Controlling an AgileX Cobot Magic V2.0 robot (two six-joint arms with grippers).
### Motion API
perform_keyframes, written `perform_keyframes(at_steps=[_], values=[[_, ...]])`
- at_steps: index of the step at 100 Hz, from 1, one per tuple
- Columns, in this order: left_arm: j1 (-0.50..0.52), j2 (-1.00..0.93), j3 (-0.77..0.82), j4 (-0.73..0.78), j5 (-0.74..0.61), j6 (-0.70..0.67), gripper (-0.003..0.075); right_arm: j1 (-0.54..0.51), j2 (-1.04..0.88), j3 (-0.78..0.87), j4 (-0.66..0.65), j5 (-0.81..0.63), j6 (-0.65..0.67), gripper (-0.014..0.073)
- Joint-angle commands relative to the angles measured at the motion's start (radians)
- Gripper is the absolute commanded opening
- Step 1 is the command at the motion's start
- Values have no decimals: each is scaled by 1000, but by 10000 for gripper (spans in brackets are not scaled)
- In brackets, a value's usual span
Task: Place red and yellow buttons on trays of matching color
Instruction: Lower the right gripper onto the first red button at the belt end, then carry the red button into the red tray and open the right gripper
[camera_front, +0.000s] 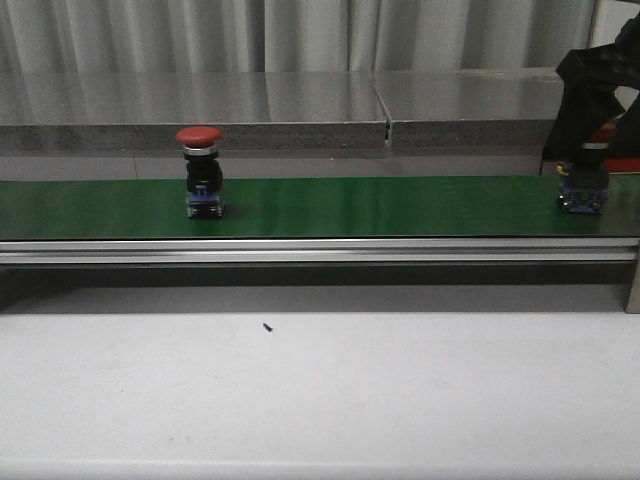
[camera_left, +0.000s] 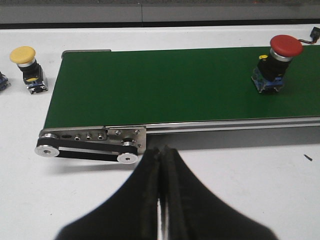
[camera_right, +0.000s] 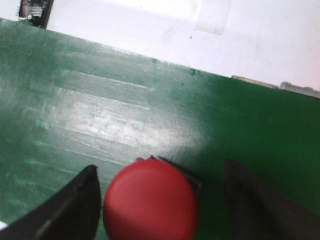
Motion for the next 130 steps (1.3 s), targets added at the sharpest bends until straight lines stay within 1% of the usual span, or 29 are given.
perform_keyframes(at_steps=[1, 9, 14, 20, 33, 42, 66, 80, 92, 108, 130], values=[[3, -4, -26, -27, -75, -3, -19, -4, -8, -56, 25, -28, 0, 334], [3, -4, -26, -39, -75, -3, -19, -4, 6, -73, 24, 19, 6, 223], [3, -4, -26, -40, -75, -3, -19, -4, 6, -82, 22, 53, 16, 181], [3, -4, -26, -40, -75, -3, -19, -4, 0, -108, 22, 73, 26, 160], [3, -4, -26, -40, -75, -3, -19, -19, 4, -234, 22, 92, 43, 160], [3, -4, -26, -40, -75, -3, -19, -66, 34, -351, 19, 124, 62, 160], [3, -4, -26, -40, -75, -3, -19, -217, 262, -714, 20, 247, 100, 160], [3, -4, -26, -40, -76, -3, -19, -268, 404, -854, 20, 248, 110, 160], [3, -4, -26, -40, -76, -3, -19, -291, 482, -901, 23, 202, 118, 160], [3, -4, -26, -40, -76, -3, -19, -294, 535, -905, 22, 129, 118, 160], [3, -4, -26, -40, -70, -3, -19, -294, 587, -905, 21, 116, 118, 171]])
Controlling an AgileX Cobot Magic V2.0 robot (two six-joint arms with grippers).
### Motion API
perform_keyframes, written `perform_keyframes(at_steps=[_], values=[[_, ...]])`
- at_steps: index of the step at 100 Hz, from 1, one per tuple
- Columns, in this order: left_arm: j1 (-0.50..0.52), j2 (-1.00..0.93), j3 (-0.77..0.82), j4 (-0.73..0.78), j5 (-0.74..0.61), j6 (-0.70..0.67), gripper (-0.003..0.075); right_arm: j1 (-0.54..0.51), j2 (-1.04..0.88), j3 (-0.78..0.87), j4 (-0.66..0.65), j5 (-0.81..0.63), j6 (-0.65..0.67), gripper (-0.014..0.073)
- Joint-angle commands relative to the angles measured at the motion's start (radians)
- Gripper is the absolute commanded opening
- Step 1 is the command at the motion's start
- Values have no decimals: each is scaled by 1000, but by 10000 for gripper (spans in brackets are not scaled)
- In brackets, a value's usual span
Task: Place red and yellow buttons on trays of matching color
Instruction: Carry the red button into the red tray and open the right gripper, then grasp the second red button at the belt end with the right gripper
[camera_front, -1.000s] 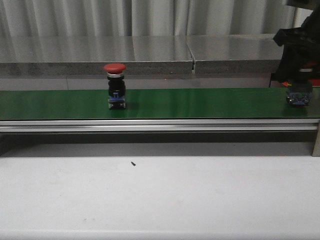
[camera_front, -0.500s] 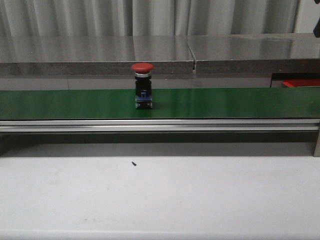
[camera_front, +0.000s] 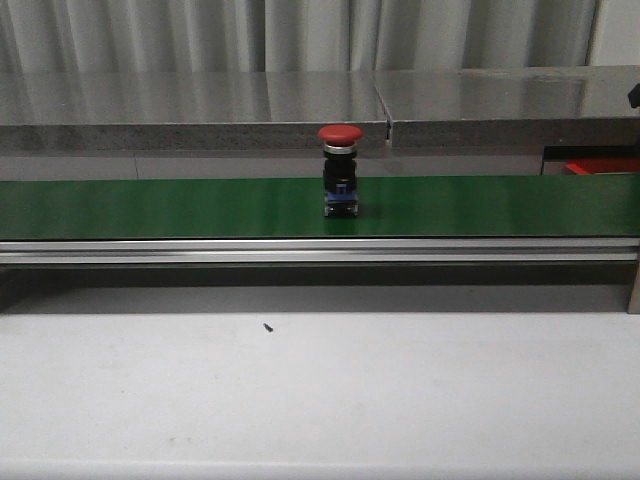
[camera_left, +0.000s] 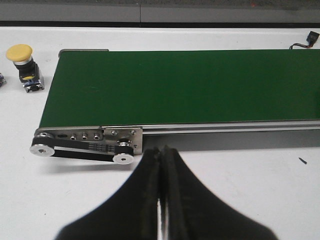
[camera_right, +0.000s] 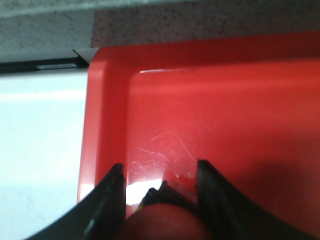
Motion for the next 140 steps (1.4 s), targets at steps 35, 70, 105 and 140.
perform_keyframes(at_steps=[35, 70, 105, 140], values=[[1, -4, -26, -15, -67, -4, -19, -5, -52, -38, 27, -58, 0, 606], [1, -4, -26, -15, -67, -4, -19, 6, -166, -106, 27, 107, -88, 645], [1, -4, -26, -15, -67, -4, -19, 23, -364, -13, 8, 426, -126, 643], [1, -4, -26, -15, -67, -4, -19, 123, -669, 477, -123, 294, -143, 643]])
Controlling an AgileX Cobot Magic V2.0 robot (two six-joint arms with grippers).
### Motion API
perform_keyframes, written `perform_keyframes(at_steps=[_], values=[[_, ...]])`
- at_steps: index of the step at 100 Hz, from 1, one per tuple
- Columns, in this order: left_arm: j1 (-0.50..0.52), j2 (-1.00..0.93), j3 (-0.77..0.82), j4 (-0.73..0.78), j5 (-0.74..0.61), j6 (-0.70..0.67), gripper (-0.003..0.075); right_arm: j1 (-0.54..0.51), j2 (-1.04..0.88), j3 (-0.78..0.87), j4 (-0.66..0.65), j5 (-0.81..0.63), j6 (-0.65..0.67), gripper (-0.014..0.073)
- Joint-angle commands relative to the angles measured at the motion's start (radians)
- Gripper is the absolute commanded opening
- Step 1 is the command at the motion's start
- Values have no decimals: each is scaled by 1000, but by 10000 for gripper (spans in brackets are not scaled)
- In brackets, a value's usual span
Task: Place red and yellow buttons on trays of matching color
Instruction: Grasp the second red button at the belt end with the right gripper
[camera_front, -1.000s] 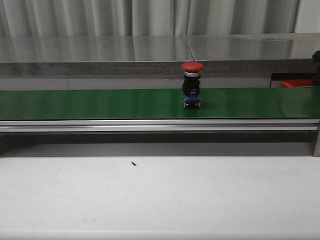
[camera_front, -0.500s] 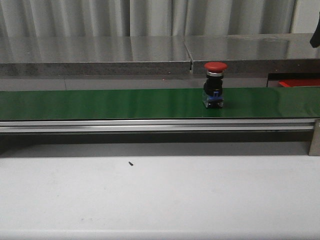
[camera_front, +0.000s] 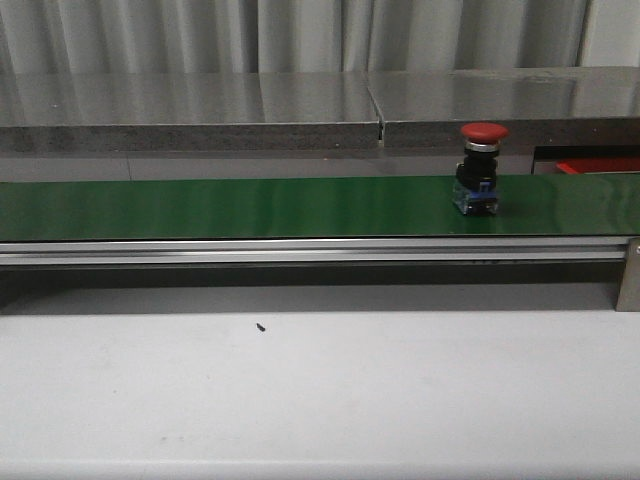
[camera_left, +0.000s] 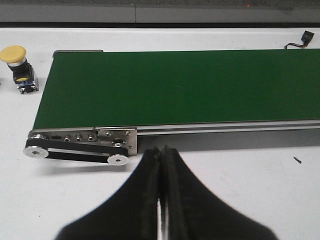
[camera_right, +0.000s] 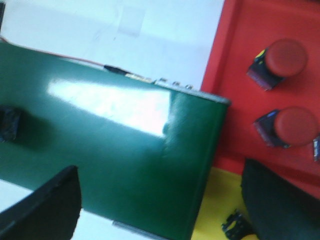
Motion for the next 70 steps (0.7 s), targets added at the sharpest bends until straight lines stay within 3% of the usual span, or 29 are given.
perform_keyframes(at_steps=[1, 20, 55, 70], values=[[1, -4, -26, -15, -67, -4, -19, 29, -112, 106, -8, -74, -16, 643], [1, -4, -26, -15, -67, -4, -19, 109, -190, 334, -11, -196, -32, 643], [1, -4, -26, -15, -67, -4, -19, 220, -159, 366, -9, -334, -32, 638], [1, -4, -26, -15, -67, -4, -19, 225, -119, 364, -5, -382, -32, 521]])
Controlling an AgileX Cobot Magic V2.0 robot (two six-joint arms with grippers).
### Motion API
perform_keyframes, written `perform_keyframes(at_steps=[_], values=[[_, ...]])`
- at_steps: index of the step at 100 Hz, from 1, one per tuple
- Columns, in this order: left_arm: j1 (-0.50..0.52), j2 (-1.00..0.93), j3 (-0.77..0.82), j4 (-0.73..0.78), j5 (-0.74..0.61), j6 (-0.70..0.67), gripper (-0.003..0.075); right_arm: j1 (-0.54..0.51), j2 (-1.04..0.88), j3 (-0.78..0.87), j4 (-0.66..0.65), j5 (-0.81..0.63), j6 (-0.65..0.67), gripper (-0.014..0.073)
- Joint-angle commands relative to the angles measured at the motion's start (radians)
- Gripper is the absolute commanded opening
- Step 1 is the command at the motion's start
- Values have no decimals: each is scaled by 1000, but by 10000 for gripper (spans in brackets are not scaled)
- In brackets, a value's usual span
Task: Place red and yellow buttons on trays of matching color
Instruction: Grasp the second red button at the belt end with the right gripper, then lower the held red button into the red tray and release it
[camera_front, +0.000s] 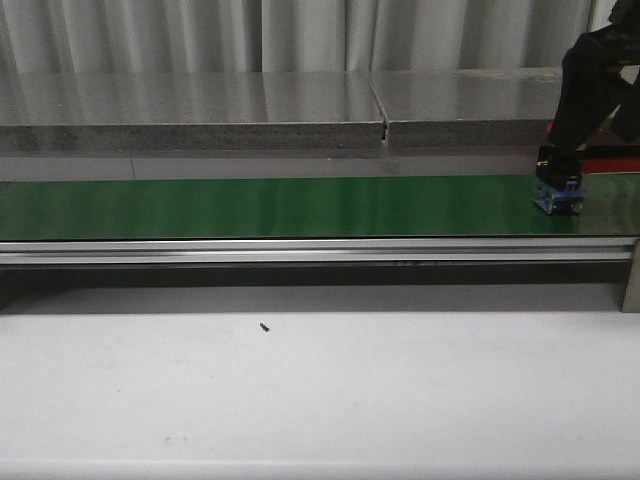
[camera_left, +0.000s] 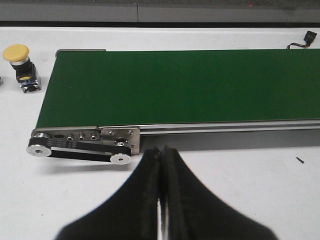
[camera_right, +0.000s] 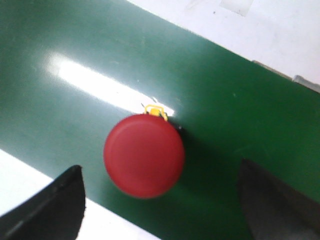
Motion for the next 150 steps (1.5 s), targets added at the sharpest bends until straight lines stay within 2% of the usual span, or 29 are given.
perform_keyframes(at_steps=[1, 21, 35, 51, 74, 91, 123, 150], values=[[1, -4, -26, -15, -67, -4, -19, -1, -18, -20, 16, -60, -11, 512], [1, -4, -26, -15, -67, -4, -19, -1, -1, -20, 16, -78, -11, 234], [1, -4, -26, -15, -67, -4, -19, -6, -2, -38, 16, -79, -11, 144], [1, -4, -26, -15, -67, -4, -19, -58, -4, -126, 17, -34, -9, 139], [1, -4, -26, -15, -67, -4, -19, -256, 39, -349, 49, 34, 33, 141], [1, -4, -26, -15, -67, -4, -19, -368, 183, -553, 98, 69, 54, 141], [1, -4, -26, -15, -69, -4, -19, -431, 475, -873, 98, 76, 120, 141], [1, -4, -26, -15, -67, -4, -19, -437, 597, -894, 98, 3, 125, 141]])
